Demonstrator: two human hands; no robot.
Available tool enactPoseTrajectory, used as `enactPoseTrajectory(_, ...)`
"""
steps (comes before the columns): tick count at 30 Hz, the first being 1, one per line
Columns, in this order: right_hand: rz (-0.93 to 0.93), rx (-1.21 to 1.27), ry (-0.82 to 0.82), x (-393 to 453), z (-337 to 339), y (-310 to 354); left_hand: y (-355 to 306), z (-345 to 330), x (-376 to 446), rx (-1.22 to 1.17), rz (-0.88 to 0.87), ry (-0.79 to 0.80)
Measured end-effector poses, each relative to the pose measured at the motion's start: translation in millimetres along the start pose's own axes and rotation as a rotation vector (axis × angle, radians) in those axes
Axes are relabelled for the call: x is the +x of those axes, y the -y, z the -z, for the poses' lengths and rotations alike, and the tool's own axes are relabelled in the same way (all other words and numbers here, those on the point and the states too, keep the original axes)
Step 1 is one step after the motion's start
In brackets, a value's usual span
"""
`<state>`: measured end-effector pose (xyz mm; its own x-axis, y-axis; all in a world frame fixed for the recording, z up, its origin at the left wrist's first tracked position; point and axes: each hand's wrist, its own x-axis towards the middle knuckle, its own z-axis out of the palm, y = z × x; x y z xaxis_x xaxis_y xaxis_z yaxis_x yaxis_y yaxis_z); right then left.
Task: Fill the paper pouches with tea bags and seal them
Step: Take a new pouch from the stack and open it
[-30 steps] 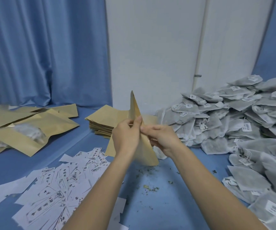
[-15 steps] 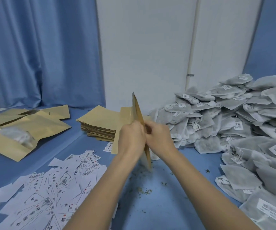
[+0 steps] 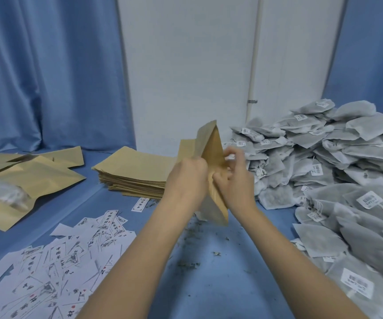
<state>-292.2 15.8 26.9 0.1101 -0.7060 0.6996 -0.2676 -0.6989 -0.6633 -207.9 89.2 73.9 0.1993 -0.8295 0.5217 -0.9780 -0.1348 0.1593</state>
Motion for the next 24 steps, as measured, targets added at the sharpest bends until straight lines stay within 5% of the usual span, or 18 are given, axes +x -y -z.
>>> enactPoseTrajectory(4,0.171,-0.232,-0.102,-1,8,0,-33,7,3,0.103,-0.090,0.015)
enactPoseTrajectory(7,0.447,-0.794,-0.286,0,17,-6,-54,6,3,0.142,-0.132,-0.010)
enactPoseTrajectory(9,0.390,-1.017,-0.311,0,25,-6,-64,5,2,0.139,-0.138,-0.023)
enactPoseTrajectory(13,0.382,-1.105,-0.255,2,39,0,-78,5,2,0.127,-0.131,-0.019)
enactPoseTrajectory(19,0.706,-0.912,-0.276,5,55,-22,-87,-2,2,0.155,-0.090,0.034)
enactPoseTrajectory(24,0.562,-0.844,-0.155,5,57,-26,-98,1,3,0.148,-0.070,0.064)
